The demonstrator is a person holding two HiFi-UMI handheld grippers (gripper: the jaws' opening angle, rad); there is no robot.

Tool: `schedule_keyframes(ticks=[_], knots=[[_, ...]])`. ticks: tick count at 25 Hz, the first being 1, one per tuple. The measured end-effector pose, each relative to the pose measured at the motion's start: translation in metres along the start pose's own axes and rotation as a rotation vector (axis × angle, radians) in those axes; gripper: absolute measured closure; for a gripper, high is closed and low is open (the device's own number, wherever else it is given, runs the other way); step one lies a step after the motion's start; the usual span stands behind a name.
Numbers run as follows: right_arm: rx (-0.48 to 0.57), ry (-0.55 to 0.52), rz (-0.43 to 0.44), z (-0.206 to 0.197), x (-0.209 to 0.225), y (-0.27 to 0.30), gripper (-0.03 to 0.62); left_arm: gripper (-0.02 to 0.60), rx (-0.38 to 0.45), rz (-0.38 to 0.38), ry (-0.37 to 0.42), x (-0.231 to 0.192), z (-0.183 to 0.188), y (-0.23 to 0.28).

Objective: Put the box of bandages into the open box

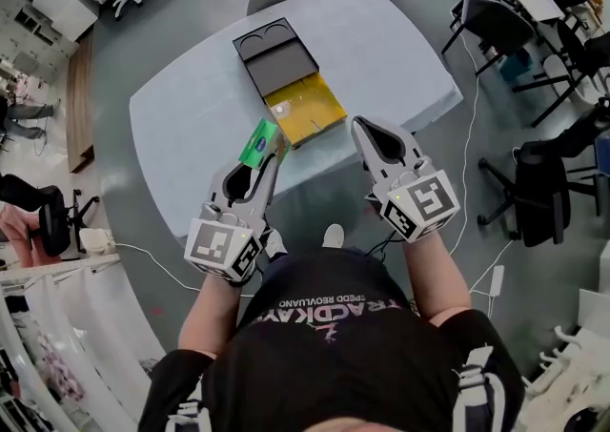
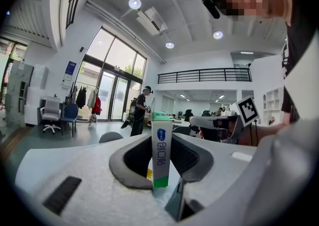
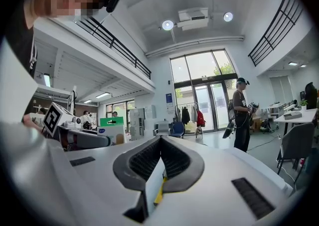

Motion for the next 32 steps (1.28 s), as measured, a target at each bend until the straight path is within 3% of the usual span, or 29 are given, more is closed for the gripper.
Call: schedule_keyframes(ticks=[19,32], knots=[[0.021,0.028,0.067,0.004,0.034,-0.007,0.583,0.477,-0.025,0.059,-0.008,0.035,-0.004,0.017],[0.011,0.035,0.011,0.008,0.042,0.017,0.583,0.477,-0.026,0.007,-0.027,0.005,0.001,0.041]])
Point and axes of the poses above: the fingertips, and each gripper's own axes: y forward along the fingers, x to its right, z out of its top, the point moved 9 cm from there along -y, backward along the fingers
